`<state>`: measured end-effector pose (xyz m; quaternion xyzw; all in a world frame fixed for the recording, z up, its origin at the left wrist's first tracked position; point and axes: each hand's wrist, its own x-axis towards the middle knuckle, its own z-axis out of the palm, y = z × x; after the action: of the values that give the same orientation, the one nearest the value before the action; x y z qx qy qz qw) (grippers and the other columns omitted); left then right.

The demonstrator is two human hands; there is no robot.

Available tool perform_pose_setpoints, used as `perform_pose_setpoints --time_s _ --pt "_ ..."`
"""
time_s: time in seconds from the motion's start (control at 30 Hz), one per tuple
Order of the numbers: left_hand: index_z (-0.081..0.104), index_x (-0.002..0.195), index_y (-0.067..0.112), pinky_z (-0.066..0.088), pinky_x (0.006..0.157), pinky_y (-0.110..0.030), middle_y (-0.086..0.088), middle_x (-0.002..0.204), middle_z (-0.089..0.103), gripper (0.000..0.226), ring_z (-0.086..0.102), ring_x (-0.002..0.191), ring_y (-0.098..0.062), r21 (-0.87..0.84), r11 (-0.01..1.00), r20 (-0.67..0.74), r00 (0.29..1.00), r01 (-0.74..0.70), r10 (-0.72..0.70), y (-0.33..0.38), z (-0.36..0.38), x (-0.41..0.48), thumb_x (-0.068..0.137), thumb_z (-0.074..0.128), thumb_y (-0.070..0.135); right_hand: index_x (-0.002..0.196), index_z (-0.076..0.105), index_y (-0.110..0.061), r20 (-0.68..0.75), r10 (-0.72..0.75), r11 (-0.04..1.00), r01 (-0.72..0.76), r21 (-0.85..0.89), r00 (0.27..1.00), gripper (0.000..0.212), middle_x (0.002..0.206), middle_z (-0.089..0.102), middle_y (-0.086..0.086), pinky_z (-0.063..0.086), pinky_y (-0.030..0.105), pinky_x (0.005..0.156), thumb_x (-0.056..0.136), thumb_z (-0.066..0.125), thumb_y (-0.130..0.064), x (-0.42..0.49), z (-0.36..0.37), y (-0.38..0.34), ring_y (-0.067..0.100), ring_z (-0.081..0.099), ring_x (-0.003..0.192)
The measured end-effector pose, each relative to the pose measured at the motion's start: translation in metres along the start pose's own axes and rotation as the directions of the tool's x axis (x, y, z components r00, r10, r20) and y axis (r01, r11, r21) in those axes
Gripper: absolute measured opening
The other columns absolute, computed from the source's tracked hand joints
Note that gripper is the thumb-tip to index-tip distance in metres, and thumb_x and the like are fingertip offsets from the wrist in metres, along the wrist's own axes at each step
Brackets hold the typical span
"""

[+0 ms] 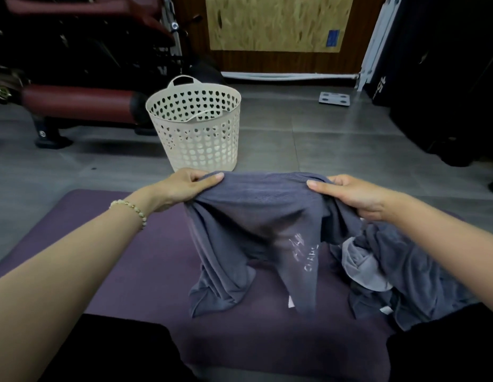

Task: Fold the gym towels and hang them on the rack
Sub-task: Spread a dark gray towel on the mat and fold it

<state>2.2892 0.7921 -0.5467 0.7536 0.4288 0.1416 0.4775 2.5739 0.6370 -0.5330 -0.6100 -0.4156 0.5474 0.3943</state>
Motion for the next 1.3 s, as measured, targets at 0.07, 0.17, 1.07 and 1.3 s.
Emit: perform_pose_setpoints --time_s 0.07,0.17,1.07,1.3 --pt "0.075 0.086 0.016 0.051 0.078 -0.018 0.003 0.090 0.074 0.036 0.066 0.084 -0.005 -0.069 0.997 -0.012 1.000 -0.029 0.028 0.006 -0.002 -0.008 0.090 0.055 0.046 0.090 0.068 -0.008 -0.008 0.002 1.000 -0.002 -0.006 1.000 0.028 0.080 0.074 0.007 0.058 0.024 0.061 0.085 0.059 -0.034 -0.007 0.002 -0.008 0.016 0.070 0.066" --pt "0.073 0.088 0.015 0.051 0.066 -0.013 0.006 0.084 0.074 0.032 0.066 0.076 -0.004 -0.186 0.982 0.024 0.999 -0.021 0.026 0.022 -0.007 -0.022 0.092 0.054 0.040 0.091 0.068 -0.008 -0.010 -0.007 1.000 0.006 -0.030 1.000 0.036 0.082 0.074 0.006 0.058 0.025 0.064 0.079 0.059 -0.040 -0.020 0.003 -0.022 0.015 0.070 0.068" --pt "0.065 0.082 0.011 0.039 0.059 -0.002 -0.001 0.080 0.060 0.020 0.051 0.079 -0.008 -0.109 0.989 -0.223 0.967 0.102 -0.124 -0.107 0.097 0.235 0.094 0.058 0.026 0.091 0.071 0.000 -0.446 0.113 0.983 -0.164 -0.077 0.888 0.038 0.082 0.069 0.004 0.049 0.026 0.074 0.078 0.077 -0.035 0.234 -0.080 0.140 0.009 0.061 0.071" --pt "0.035 0.145 0.011 0.019 0.114 -0.036 -0.011 0.149 0.037 0.062 0.029 0.139 -0.030 0.330 0.935 -0.091 0.990 0.134 -0.110 -0.184 0.176 0.272 0.093 0.057 0.037 0.122 0.058 -0.005 -0.477 0.122 0.947 -0.246 -0.206 0.870 0.040 0.122 0.061 0.009 0.038 0.017 0.087 0.086 0.069 -0.020 0.257 -0.106 0.242 0.017 0.056 0.111"
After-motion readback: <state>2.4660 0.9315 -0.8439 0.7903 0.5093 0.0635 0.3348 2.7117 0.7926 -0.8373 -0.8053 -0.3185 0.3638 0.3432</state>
